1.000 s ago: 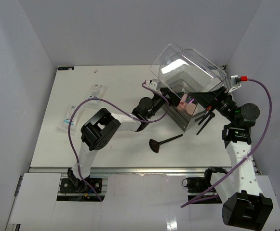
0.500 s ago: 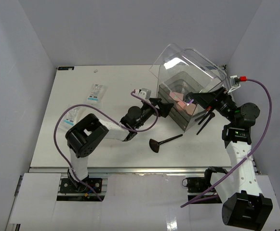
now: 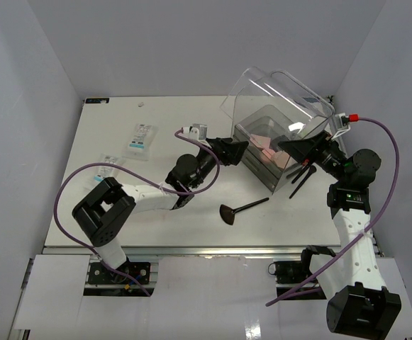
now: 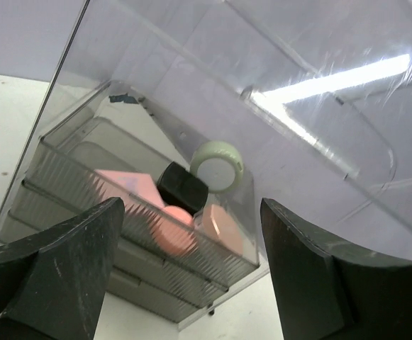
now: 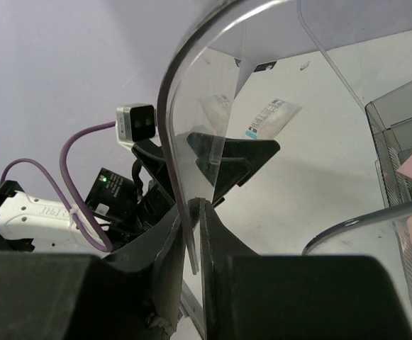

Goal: Organize the makeup

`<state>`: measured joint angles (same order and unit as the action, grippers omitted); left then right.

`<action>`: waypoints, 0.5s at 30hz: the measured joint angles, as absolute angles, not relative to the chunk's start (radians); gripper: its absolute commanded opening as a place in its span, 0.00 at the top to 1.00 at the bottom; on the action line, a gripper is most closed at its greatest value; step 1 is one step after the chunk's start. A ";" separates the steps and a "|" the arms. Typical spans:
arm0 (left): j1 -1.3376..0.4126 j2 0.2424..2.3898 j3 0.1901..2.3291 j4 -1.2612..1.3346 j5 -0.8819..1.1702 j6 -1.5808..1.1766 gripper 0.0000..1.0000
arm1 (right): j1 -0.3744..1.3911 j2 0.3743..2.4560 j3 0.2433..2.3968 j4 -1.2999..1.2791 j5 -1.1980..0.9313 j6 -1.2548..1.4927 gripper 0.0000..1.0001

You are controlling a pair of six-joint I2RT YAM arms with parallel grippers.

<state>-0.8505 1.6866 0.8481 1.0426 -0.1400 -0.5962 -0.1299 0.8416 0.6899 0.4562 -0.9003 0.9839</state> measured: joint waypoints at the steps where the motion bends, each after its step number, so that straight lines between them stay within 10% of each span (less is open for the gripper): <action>1: -0.850 1.692 0.866 1.038 -0.143 -0.608 0.13 | -0.130 0.841 0.691 0.448 -0.900 0.977 0.82; 10: -0.854 1.724 0.963 0.981 -0.154 -0.677 0.13 | -0.130 0.840 0.701 0.400 -0.892 0.940 0.79; 15: -0.854 1.732 0.977 0.959 -0.153 -0.689 0.12 | -0.131 0.832 0.712 0.352 -0.874 0.898 0.62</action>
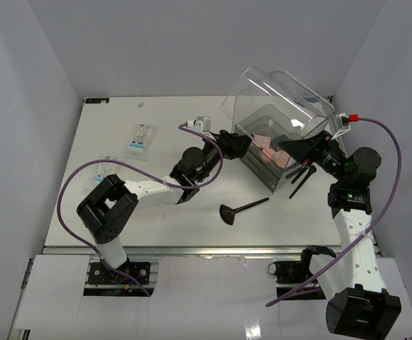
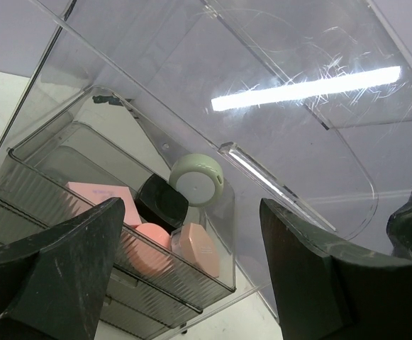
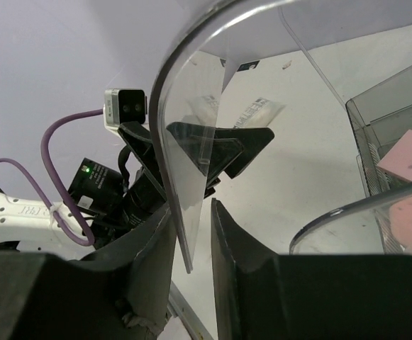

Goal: Organize the makeup

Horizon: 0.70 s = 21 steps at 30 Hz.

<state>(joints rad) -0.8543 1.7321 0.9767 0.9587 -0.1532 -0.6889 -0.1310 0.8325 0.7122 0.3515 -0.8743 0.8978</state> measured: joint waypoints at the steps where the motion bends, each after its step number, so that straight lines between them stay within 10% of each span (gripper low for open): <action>1: -0.854 1.732 0.977 0.957 -0.154 -0.690 0.12 | -0.131 0.829 0.716 0.328 -0.870 0.879 0.57; 7: -0.854 1.732 0.976 0.948 -0.155 -0.698 0.12 | -0.138 0.781 0.771 0.126 -0.832 0.705 0.46; 21: -0.849 1.720 0.906 0.743 -0.204 -0.817 0.24 | -0.144 0.622 0.879 -0.390 -0.677 0.180 0.57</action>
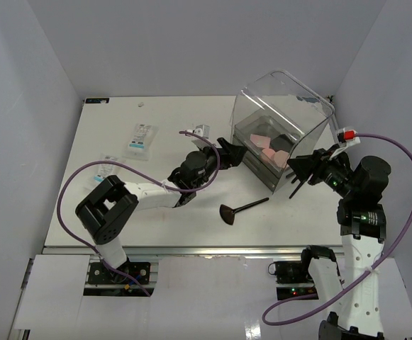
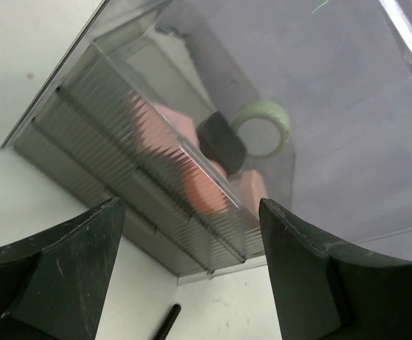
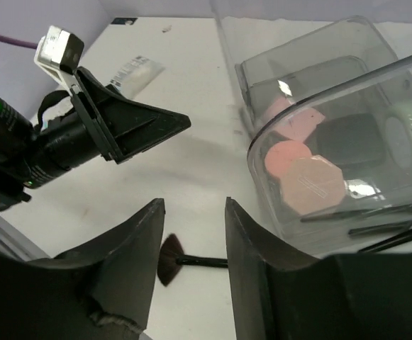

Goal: Organize the makeup

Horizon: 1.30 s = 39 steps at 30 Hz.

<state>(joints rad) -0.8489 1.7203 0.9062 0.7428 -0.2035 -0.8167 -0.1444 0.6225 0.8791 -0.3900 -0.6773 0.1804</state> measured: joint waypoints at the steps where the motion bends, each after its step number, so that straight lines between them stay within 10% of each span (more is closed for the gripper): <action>1: -0.847 1.720 0.906 0.708 -0.204 -0.833 0.26 | -0.144 0.615 0.879 -0.408 -0.676 0.154 0.57; 30: -0.702 2.088 1.170 0.755 0.333 -1.037 0.44 | -0.188 0.503 0.730 -0.391 -1.062 -0.183 0.54; 39: -0.702 2.159 1.249 0.735 0.365 -1.073 0.63 | -0.196 0.503 0.728 -0.382 -1.062 -0.166 0.53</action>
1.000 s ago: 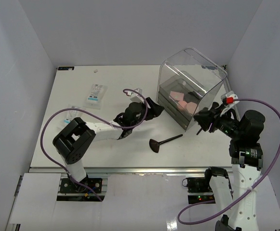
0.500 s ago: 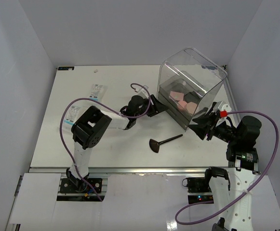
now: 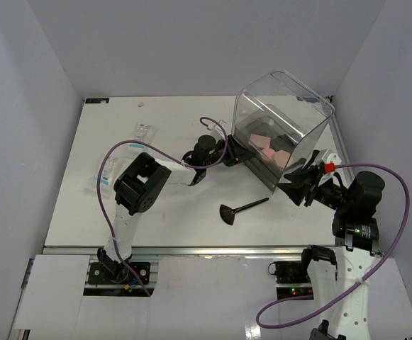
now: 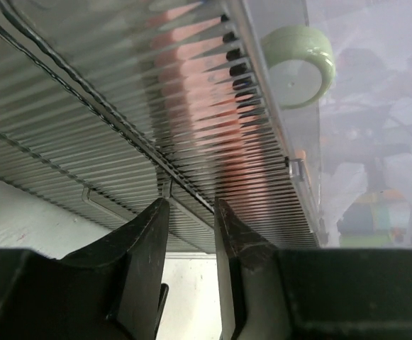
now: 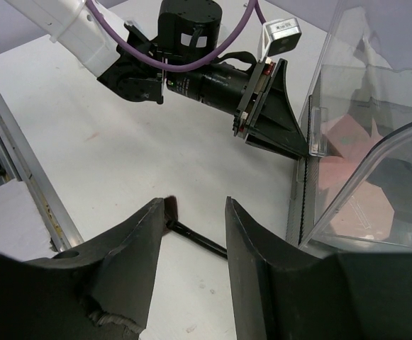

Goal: Organize the makeup

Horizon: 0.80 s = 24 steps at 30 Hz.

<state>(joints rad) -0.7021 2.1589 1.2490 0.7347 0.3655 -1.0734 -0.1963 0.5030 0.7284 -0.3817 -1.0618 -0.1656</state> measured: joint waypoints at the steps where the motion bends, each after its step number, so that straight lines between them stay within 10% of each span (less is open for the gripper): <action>1: -0.702 2.164 1.252 0.735 0.371 -1.079 0.67 | -0.196 0.503 0.728 -0.381 -1.062 -0.165 0.53; 11: -0.691 2.183 1.254 0.767 0.403 -1.166 0.99 | -0.197 0.501 0.728 -0.369 -1.061 -0.157 0.53; 24: -0.641 2.024 0.859 1.049 0.419 -1.223 1.00 | -0.197 0.494 0.728 -0.365 -1.068 -0.145 0.51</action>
